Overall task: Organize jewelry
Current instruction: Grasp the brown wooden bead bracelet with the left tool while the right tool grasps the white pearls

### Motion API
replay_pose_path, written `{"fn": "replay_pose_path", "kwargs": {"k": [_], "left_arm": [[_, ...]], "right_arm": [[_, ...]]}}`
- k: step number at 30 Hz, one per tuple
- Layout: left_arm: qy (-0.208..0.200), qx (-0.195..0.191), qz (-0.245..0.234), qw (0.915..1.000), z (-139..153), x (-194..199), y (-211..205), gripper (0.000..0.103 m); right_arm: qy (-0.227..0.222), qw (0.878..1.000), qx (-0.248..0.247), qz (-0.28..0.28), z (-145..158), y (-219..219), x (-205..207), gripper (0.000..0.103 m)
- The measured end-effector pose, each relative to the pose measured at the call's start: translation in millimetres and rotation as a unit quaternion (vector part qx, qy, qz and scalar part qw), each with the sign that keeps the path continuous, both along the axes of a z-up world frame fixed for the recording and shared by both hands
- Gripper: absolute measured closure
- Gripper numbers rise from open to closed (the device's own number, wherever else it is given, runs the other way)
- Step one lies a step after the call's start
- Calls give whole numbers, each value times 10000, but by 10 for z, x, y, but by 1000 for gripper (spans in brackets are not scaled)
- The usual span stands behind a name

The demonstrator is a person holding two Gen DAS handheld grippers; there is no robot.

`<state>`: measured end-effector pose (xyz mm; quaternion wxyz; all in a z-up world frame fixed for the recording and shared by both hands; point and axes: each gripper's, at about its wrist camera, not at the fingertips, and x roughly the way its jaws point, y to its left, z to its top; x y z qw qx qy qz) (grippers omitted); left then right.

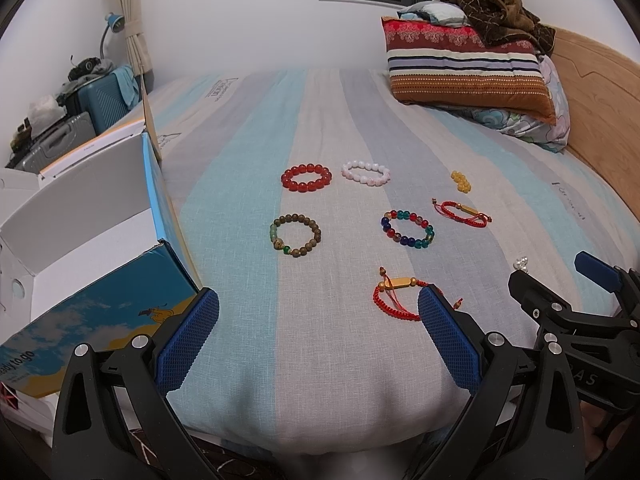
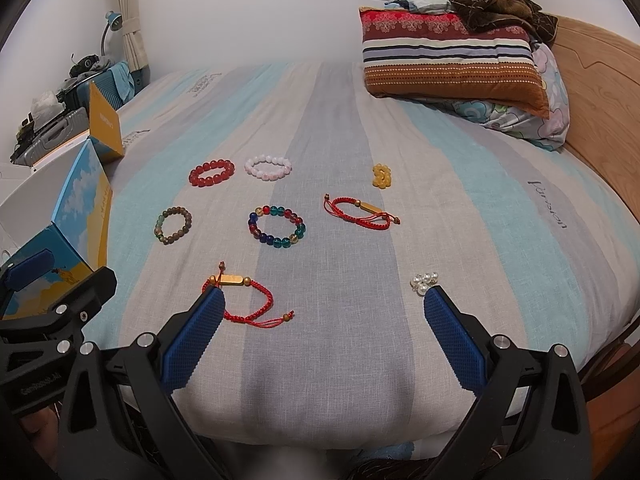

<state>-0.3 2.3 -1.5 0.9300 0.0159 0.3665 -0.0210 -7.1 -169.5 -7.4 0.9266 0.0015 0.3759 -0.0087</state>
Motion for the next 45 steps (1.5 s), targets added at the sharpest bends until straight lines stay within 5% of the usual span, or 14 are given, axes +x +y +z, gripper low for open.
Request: {"fn": "replay_pose_path", "kwargs": {"k": [8, 18, 36, 41, 45], "left_arm": [[14, 6, 22, 10000, 92, 122, 3, 6], [512, 40, -198, 9985, 8, 816, -120, 6], [1200, 462, 147, 9916, -764, 1763, -12, 6], [1425, 268, 180, 9893, -908, 1825, 79, 6], [1461, 98, 140, 9891, -928, 1809, 102, 16]], "right_arm": [[-12, 9999, 54, -105, 100, -134, 49, 7], [201, 9987, 64, -461, 157, -444, 349, 7], [1260, 9897, 123, -664, -612, -759, 993, 12], [1476, 9859, 236, -755, -751, -870, 1075, 21], [1614, 9834, 340, -758, -838, -922, 1115, 40]]}}
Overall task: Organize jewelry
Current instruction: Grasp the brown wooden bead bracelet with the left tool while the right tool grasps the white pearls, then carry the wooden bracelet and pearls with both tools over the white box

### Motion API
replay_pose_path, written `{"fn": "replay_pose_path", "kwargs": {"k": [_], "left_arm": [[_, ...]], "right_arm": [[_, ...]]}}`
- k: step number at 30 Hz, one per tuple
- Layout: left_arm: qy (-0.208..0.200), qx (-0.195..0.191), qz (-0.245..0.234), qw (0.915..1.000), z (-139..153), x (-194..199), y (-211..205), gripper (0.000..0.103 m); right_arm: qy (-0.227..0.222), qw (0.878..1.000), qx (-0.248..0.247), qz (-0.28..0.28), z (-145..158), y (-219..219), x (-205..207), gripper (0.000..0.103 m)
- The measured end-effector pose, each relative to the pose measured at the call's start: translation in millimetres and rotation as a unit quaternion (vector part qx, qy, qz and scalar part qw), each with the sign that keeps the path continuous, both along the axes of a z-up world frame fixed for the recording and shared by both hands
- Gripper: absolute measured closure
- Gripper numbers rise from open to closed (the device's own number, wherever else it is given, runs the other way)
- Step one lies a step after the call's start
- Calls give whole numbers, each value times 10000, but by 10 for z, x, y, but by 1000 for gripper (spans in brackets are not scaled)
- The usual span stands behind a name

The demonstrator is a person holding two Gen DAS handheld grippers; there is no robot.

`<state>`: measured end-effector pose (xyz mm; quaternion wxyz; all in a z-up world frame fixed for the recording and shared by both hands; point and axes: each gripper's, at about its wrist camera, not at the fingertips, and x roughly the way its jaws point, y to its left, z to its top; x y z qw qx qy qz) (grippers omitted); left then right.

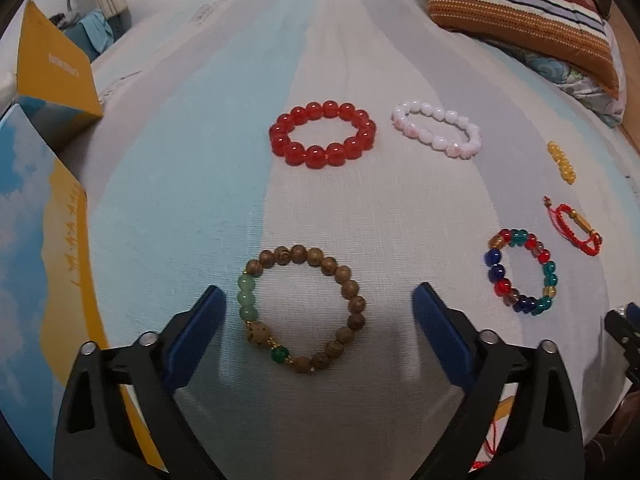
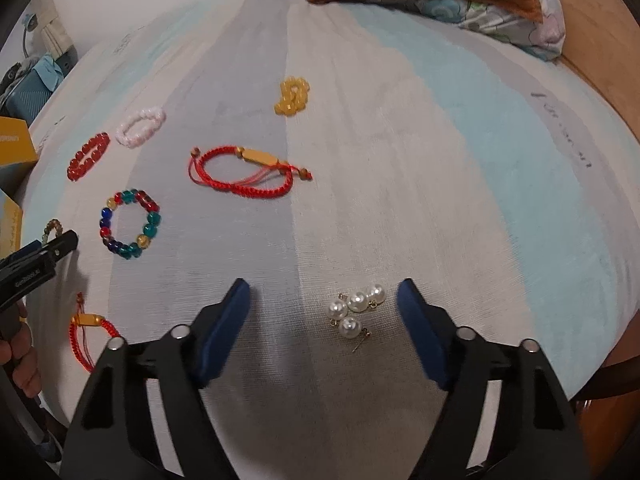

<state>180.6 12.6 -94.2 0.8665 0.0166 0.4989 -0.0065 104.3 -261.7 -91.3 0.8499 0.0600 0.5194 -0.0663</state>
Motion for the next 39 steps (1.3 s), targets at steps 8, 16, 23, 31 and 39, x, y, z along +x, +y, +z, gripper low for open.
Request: {"fn": "replay_pose_path", "kwargs": {"k": [8, 16, 23, 31, 39], "left_arm": [[-59, -253, -49, 9997, 26, -123, -5, 51], [-95, -578, -174, 9981, 69, -205, -36, 95], [-185, -598, -201, 9978, 126, -226, -65, 96], [-286, -507, -271, 9979, 190, -285, -126, 96], [-294, -451, -202, 9983, 252, -351, -139, 96]], "right_arm": [[159, 9998, 89, -1, -87, -11, 31, 65], [42, 9998, 186, -39, -43, -26, 8, 93], [-141, 9997, 215, -35, 9, -26, -46, 93], [-339, 9992, 196, -97, 70, -63, -113, 93], [-585, 9982, 132, -67, 206, 2, -158, 93]]}}
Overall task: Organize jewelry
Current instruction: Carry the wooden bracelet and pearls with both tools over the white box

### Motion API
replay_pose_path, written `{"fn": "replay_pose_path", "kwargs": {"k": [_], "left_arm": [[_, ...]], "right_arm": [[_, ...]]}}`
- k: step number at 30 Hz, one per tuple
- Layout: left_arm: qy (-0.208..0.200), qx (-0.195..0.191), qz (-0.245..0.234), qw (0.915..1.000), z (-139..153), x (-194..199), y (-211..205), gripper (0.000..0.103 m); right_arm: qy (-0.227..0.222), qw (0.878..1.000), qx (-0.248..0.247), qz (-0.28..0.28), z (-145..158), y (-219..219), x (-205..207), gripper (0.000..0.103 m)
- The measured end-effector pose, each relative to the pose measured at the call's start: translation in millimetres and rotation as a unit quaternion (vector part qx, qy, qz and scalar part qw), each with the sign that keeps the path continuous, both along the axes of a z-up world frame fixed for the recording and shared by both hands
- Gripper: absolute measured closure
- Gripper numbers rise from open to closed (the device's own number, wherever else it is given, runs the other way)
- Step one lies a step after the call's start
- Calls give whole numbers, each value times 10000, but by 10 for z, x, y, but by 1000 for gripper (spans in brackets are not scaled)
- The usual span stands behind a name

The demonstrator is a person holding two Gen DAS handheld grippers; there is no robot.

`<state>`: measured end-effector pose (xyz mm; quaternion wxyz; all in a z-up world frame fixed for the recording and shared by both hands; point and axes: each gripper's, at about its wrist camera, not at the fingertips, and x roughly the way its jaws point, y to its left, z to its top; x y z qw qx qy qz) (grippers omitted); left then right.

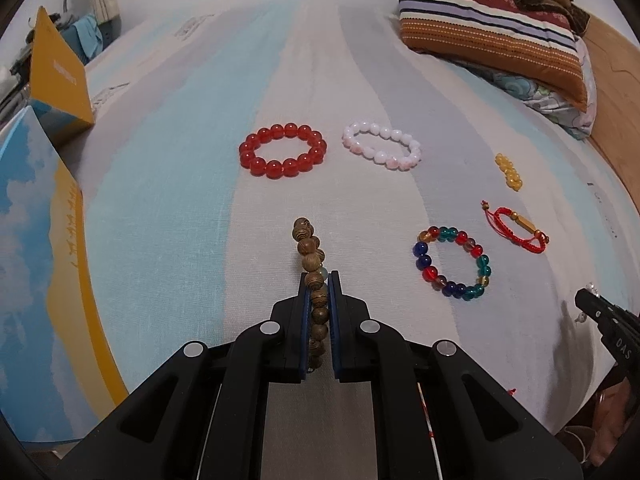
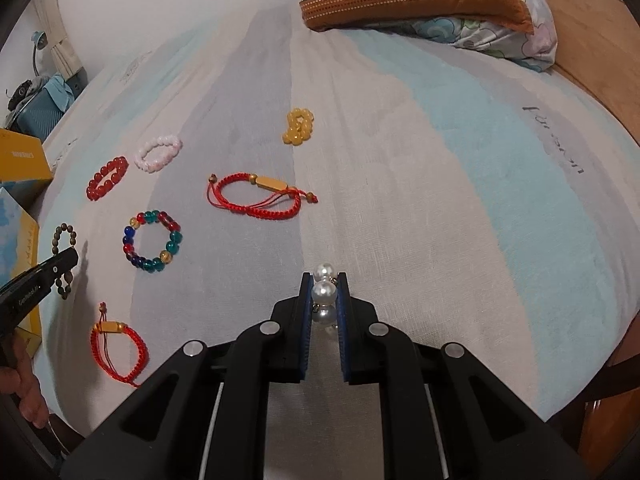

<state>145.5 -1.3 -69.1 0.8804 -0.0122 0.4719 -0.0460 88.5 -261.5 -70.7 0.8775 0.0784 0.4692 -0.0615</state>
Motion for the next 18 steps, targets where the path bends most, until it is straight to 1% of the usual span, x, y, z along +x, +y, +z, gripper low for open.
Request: {"fn": "replay_pose_path", "kwargs": {"k": [8, 15, 18], "left_arm": [[-51, -40, -38, 10000, 148, -96, 23, 96], [-161, 64, -54, 9998, 334, -197, 86, 96], [-178, 69, -123, 9997, 410, -254, 113, 96]], "right_arm": [[6, 10000, -3, 52, 48, 88, -4, 93], [132, 9999, 20, 71, -8, 171, 31, 93], [119, 9999, -18, 65, 2, 207, 25, 93]]}}
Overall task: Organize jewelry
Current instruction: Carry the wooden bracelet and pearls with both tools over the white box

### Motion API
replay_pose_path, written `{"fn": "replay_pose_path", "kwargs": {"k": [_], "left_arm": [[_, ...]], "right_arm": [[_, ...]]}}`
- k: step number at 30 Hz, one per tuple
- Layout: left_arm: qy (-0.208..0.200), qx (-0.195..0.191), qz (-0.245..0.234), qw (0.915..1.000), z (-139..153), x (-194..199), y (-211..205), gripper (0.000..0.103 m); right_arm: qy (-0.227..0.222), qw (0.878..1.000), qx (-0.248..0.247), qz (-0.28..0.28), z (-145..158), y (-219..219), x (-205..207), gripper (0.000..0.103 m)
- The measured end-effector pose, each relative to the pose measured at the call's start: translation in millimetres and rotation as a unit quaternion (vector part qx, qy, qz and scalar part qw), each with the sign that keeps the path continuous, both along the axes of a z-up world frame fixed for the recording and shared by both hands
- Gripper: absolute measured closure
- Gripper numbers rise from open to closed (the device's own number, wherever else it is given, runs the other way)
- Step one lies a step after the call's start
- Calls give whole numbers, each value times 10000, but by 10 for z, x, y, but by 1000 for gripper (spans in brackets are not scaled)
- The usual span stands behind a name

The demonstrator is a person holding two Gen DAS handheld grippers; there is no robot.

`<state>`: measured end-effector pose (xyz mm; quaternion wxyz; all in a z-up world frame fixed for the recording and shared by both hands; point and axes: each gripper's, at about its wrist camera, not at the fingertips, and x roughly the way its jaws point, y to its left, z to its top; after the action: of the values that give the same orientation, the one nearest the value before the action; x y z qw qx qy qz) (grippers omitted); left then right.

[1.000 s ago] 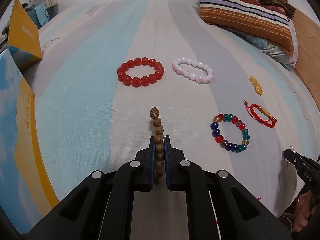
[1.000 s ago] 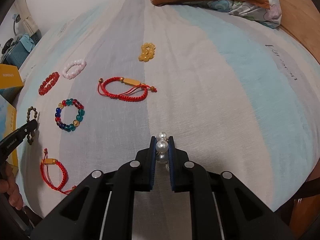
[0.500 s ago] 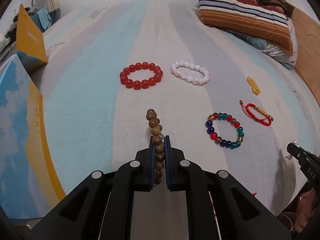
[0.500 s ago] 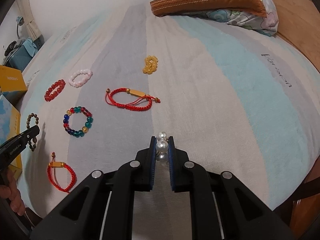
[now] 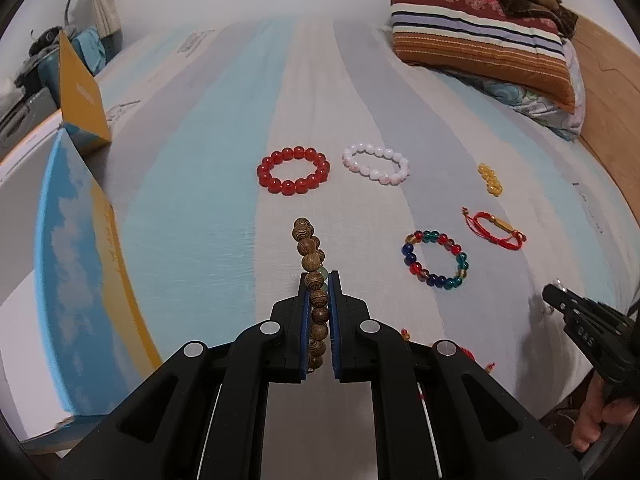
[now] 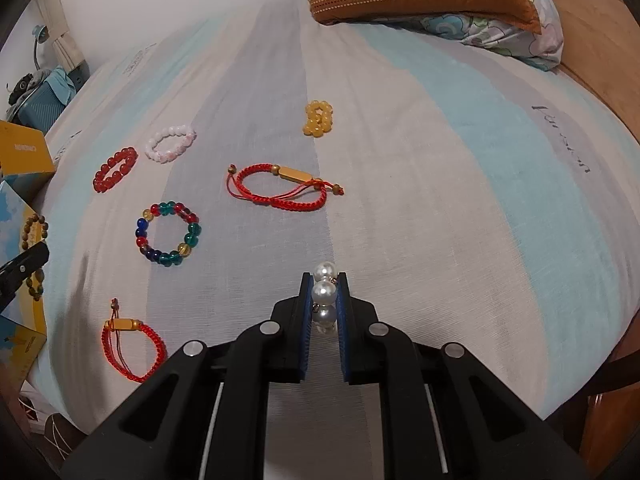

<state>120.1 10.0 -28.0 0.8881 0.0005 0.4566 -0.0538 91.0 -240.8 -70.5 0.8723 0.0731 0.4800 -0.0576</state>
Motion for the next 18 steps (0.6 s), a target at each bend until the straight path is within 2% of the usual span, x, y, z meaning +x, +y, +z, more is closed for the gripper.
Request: {"fn": "replay_pose_path", "kwargs": {"k": [12, 15, 18], "left_arm": [[-335, 108, 30, 9994, 451, -191, 231, 95], [-382, 61, 77, 9992, 545, -226, 331, 96], [-459, 122, 187, 9987, 641, -254, 448, 96]], "right_arm": [[-167, 9998, -61, 43, 358, 129, -33, 93], [-317, 9989, -331, 21, 465, 225, -40, 93], [-330, 9990, -291, 102, 535, 311, -8, 93]]}}
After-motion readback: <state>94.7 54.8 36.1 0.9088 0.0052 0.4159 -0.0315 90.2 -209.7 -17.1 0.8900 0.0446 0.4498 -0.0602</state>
